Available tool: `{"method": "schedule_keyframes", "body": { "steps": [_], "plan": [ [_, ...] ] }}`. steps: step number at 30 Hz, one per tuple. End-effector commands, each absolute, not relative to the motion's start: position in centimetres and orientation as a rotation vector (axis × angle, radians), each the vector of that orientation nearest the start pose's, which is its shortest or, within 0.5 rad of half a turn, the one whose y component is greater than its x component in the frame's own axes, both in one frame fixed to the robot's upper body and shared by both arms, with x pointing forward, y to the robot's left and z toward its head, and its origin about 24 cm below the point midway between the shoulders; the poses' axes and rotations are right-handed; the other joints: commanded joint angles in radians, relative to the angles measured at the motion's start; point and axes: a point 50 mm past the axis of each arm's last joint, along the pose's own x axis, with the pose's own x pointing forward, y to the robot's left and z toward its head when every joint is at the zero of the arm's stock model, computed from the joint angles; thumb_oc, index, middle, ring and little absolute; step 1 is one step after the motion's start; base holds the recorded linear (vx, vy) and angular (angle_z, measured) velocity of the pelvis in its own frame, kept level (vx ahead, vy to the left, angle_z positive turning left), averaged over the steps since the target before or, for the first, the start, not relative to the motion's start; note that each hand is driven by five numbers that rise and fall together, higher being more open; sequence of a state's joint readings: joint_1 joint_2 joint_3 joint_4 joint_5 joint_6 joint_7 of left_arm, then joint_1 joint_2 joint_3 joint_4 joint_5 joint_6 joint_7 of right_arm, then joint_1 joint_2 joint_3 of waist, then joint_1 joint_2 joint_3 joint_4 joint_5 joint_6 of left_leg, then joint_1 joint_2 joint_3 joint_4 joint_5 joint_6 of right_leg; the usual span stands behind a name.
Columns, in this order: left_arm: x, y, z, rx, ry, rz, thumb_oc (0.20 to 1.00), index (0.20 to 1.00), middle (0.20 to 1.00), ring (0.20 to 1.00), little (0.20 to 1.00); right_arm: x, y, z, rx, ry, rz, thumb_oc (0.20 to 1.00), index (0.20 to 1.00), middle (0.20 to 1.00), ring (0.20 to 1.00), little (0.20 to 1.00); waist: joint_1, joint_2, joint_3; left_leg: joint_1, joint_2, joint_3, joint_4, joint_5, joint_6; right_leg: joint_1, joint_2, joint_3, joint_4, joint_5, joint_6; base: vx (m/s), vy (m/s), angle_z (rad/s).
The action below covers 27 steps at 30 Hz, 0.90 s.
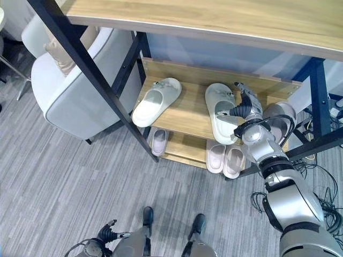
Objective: Arrange the slippers neatly on the shoe rack.
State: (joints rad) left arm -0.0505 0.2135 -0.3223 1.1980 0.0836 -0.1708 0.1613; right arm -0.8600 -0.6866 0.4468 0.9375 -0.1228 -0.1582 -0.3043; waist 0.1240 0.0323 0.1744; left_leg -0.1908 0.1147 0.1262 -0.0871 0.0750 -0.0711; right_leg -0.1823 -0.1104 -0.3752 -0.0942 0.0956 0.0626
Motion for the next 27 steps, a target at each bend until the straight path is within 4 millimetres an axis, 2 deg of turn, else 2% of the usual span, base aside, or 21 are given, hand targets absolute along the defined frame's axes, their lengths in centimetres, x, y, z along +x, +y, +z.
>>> {"method": "schedule_keyframes", "body": {
  "steps": [1,8,11,12,13,14,19,27],
  "plan": [
    [12.6,20.7,-15.4,0.566,0.977,-0.118,1.0,1.0,1.0,1.0,1.0,38.5,-27.5,17.7,-1.024,-0.18,-0.292,1.0,1.0,1.0,1.0,1.0,0.019,-0.045,-0.017,-0.037,0.002,-0.02,0.0,0.01,-0.072,0.063,-0.061,0.001,0.007,-0.091,0.115,0.0,0.0,0.0],
    [13.4,20.8,-15.0,0.557,0.946,-0.103,1.0,1.0,1.0,1.0,1.0,38.5,-28.4,17.8,-1.009,-0.15,-0.334,1.0,1.0,1.0,1.0,1.0,0.034,-0.048,-0.002,-0.064,0.002,-0.029,0.0,0.016,-0.077,0.048,-0.061,-0.011,0.007,-0.091,0.119,0.01,-0.004,0.02],
    [14.5,21.0,-14.7,0.54,0.939,-0.08,1.0,1.0,1.0,1.0,1.0,38.9,-27.4,19.7,-0.953,-0.227,-0.34,1.0,1.0,1.0,1.0,1.0,0.024,-0.053,0.002,-0.073,0.005,-0.031,0.0,0.015,-0.078,0.036,-0.06,-0.009,0.007,-0.089,0.122,0.02,0.0,0.08],
    [13.9,21.0,-14.9,0.537,0.954,-0.081,1.0,1.0,1.0,1.0,1.0,38.9,-27.9,20.1,-0.932,-0.233,-0.372,1.0,1.0,1.0,1.0,1.0,0.028,-0.054,-0.001,-0.076,0.004,-0.033,0.0,0.014,-0.078,0.033,-0.06,-0.01,0.007,-0.09,0.122,0.03,-0.013,0.05],
    [12.0,21.6,-15.4,0.543,1.001,-0.074,1.0,1.0,1.0,1.0,1.0,38.6,-29.0,20.6,-0.919,-0.229,-0.42,1.0,1.0,1.0,1.0,1.0,0.039,-0.057,0.0,-0.084,0.004,-0.037,0.0,0.015,-0.078,0.029,-0.06,-0.015,0.007,-0.09,0.123,0.04,-0.024,0.06],
    [11.7,22.1,-15.4,0.542,1.012,-0.067,1.0,1.0,1.0,1.0,1.0,38.3,-29.7,21.2,-0.91,-0.242,-0.446,1.0,1.0,1.0,1.0,1.0,0.045,-0.059,0.006,-0.088,0.004,-0.04,0.0,0.016,-0.079,0.028,-0.06,-0.018,0.007,-0.091,0.124,0.04,-0.017,0.1],
    [11.7,22.7,-15.3,0.543,1.009,-0.062,1.0,1.0,1.0,1.0,1.0,37.9,-31.2,21.5,-0.911,-0.207,-0.495,1.0,1.0,1.0,1.0,1.0,0.06,-0.061,0.008,-0.106,-0.001,-0.047,0.0,0.023,-0.084,0.02,-0.063,-0.032,0.007,-0.088,0.127,0.02,-0.003,0.05],
    [12.0,23.1,-15.1,0.547,1.001,-0.065,1.0,1.0,1.0,1.0,1.0,38.1,-31.6,20.6,-0.957,-0.133,-0.477,1.0,1.0,1.0,1.0,1.0,0.065,-0.054,0.012,-0.113,-0.009,-0.05,0.0,0.023,-0.083,0.017,-0.068,-0.038,0.007,-0.087,0.129,0.01,0.008,0.05]
  ]
}}
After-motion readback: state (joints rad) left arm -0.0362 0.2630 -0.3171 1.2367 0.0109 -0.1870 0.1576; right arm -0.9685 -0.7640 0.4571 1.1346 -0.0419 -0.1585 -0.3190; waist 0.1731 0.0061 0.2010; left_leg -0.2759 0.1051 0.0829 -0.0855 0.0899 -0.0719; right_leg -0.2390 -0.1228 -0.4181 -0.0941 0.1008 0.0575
